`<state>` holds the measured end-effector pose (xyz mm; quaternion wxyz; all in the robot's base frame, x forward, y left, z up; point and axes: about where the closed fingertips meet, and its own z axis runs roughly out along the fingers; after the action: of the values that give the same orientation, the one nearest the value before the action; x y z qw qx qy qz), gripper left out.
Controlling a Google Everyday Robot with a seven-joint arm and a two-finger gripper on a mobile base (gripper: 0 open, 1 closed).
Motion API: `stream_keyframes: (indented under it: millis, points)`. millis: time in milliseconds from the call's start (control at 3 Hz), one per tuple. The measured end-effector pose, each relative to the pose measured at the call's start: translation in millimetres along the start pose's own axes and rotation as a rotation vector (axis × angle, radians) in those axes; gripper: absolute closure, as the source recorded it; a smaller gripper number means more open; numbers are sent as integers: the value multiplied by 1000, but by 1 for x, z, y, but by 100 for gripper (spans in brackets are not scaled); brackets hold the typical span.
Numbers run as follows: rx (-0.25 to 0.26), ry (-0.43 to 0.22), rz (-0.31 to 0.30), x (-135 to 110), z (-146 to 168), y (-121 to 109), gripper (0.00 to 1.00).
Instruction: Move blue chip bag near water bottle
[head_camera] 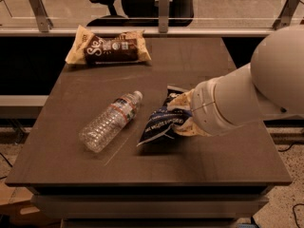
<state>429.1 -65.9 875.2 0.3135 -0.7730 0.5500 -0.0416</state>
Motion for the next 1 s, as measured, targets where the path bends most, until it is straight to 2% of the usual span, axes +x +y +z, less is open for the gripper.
stream_keyframes:
  millis: [333, 1000]
  points:
    - [-1, -1, -1, -1, 1, 0, 82]
    - [-4, -4, -5, -3, 2, 0, 36]
